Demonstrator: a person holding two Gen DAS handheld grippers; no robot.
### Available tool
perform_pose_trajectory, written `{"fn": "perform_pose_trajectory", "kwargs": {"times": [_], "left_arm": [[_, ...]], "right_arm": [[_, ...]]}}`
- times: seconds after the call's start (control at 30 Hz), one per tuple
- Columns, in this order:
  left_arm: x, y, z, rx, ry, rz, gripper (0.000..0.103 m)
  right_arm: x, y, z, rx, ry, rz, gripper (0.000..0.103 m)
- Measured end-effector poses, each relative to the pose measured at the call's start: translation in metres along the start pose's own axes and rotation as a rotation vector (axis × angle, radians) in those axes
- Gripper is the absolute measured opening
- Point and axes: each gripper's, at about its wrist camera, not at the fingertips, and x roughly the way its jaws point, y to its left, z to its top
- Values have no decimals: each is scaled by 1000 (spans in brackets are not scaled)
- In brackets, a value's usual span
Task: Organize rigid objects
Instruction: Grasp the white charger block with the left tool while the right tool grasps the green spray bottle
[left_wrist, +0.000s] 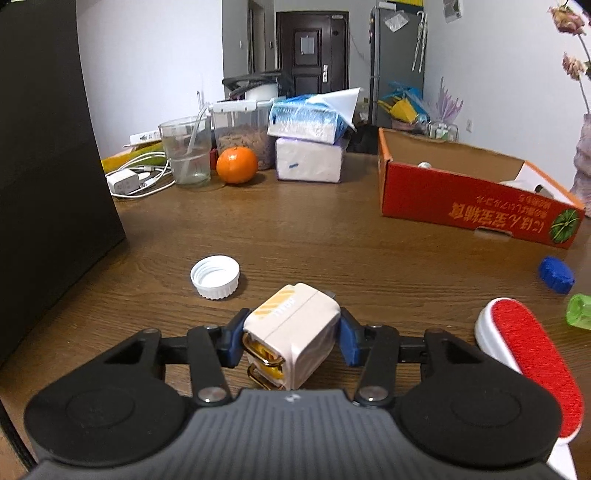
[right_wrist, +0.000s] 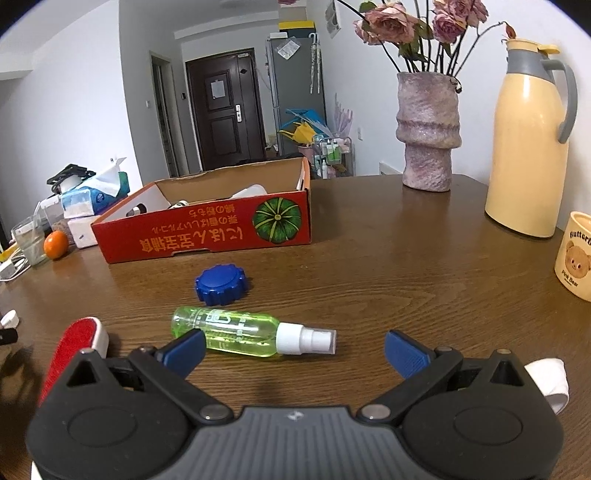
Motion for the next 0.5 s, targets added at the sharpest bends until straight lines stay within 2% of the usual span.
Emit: {"fn": "perform_pose_trajectory", "kwargs": {"times": [0.17,0.33,0.5], "left_arm": [[-15,-2,-1,-15,-43,-16,50],[-23,-1,-1,-33,-65,-28,50],[-24,1,-1,-43,-63,-26,50]], "right_arm": [[3,11,2,-109,-5,0,103],[16,27,6,-262,35,-4,103],[34,33,18,-306,80,28,103]]}}
